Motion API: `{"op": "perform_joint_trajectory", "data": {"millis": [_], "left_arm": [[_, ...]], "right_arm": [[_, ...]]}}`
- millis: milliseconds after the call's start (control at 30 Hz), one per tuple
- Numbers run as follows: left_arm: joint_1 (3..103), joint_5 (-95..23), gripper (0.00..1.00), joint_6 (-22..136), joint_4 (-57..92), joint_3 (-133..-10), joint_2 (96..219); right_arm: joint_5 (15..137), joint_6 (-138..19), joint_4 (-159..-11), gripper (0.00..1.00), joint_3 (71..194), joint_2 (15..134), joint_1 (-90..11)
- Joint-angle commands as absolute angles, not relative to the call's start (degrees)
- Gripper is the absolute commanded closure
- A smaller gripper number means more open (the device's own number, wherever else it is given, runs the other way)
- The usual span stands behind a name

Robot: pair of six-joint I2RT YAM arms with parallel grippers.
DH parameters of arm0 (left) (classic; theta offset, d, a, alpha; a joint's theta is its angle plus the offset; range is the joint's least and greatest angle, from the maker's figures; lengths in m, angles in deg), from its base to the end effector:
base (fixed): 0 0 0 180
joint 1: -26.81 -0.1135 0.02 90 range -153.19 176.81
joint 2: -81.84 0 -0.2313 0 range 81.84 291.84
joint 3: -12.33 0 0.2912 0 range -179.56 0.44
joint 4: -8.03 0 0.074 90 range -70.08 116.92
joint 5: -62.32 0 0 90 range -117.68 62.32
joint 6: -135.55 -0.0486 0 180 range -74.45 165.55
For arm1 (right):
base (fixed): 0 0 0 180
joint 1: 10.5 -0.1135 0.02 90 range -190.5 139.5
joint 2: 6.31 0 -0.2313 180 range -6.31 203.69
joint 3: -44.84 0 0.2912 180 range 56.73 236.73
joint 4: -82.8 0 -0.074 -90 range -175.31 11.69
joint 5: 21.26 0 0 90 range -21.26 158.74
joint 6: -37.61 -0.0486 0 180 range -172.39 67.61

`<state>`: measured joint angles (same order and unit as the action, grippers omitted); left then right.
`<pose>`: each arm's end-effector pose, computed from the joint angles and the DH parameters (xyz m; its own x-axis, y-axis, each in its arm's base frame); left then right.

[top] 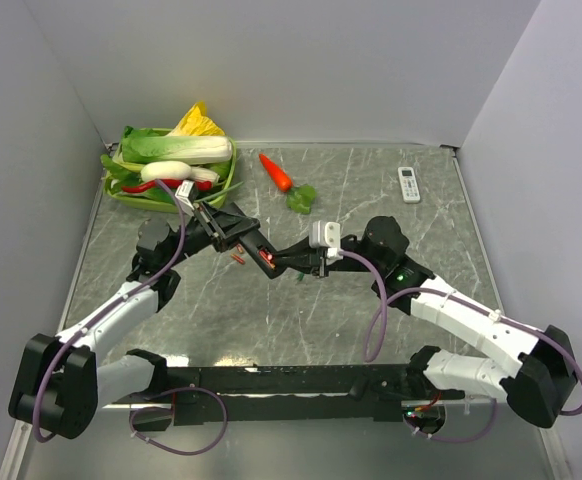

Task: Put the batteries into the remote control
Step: Load the battery into the remote control.

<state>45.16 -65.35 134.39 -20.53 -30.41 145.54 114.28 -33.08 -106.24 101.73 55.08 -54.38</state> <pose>0.2763 -0.1229 0.2316 -0.8214 -0.5613 -0.1009 0.1422 -0.0303 -0.9894 0.1974 0.2380 0.3023 0.3840 0.0479 -0.9221 -0.9233 0.0292 -0.3830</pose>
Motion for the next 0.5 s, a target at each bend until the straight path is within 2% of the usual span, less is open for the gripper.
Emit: {"op": "perform_joint_trajectory", "data": {"millis": [0, 467], "left_arm": [[45.26, -66.35, 0.98, 137.13, -25.43, -32.87, 144.33], [45.26, -66.35, 0.98, 137.48, -25.61, -32.34, 143.18]], "right_arm": [[115.85, -36.83, -112.81, 0.94, 102.35, 57.49, -53.22], [118.04, -36.76, -115.55, 0.92, 103.14, 60.93, -52.34]]}}
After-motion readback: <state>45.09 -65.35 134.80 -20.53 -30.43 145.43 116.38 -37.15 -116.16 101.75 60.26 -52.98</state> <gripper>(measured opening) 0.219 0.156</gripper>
